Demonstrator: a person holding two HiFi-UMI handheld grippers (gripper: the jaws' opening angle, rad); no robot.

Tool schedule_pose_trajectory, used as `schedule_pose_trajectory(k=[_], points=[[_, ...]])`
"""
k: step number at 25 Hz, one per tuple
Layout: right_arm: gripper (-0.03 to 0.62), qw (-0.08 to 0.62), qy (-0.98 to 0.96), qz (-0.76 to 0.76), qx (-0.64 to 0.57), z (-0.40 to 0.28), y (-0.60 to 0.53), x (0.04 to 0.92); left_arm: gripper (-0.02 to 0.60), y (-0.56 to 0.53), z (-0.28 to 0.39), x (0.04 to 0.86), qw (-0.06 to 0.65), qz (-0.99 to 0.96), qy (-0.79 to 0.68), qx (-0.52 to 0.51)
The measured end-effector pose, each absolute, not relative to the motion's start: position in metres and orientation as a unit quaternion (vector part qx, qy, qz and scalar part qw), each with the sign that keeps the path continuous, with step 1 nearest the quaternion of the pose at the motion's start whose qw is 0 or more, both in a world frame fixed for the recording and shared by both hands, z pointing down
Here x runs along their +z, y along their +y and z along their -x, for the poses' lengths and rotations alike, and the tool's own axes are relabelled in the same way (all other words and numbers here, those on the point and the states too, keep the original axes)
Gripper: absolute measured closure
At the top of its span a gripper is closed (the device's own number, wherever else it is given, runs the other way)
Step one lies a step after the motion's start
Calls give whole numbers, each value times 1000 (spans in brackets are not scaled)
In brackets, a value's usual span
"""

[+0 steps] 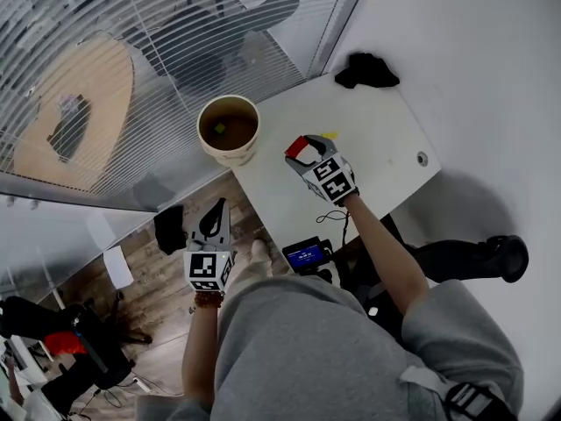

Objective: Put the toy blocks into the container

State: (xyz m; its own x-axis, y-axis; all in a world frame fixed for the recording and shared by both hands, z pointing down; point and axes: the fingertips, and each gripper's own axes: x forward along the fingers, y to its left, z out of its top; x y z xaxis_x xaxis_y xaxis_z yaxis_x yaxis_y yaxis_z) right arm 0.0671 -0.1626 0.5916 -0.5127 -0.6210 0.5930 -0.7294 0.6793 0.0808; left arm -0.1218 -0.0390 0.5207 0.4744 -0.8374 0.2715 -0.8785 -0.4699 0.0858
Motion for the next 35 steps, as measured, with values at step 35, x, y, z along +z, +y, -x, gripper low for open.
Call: schedule_pose_trajectory(k=[35], points=[[289,220,-908,-351,64,22,-232,523,575,-43,135,535,129,-842,-511,118]])
